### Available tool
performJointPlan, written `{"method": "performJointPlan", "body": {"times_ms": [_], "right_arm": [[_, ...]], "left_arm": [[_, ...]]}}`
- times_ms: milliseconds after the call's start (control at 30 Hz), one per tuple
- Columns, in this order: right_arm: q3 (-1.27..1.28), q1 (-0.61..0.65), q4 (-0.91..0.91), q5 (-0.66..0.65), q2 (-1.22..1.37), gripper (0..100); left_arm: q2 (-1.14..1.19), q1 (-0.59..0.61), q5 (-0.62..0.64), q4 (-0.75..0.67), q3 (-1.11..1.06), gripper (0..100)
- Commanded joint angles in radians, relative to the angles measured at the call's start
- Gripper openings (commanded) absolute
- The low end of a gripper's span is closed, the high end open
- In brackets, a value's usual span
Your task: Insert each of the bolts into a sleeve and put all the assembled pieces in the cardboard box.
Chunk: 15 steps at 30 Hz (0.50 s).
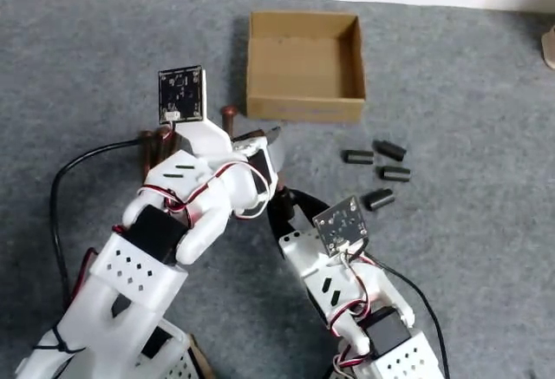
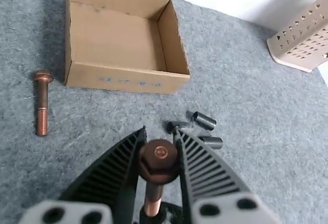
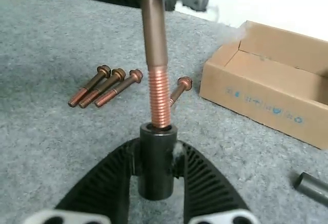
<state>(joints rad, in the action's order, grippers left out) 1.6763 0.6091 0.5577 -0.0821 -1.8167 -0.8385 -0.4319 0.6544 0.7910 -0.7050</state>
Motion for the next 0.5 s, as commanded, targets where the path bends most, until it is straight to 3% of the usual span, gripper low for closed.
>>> {"method": "performJointPlan", "body": {"times_ms": [0,467], "right_arm": [[0.148,0.008,-0.018,0.003,-0.019,0.5],[0.148,0.005,-0.051,0.003,-0.019,0.5]], "left_arm": [[-0.031,-0.015,0.014,0.066,0.084,1],[-0.024,-0.067,0.034,0.146,0.071,1]]}}
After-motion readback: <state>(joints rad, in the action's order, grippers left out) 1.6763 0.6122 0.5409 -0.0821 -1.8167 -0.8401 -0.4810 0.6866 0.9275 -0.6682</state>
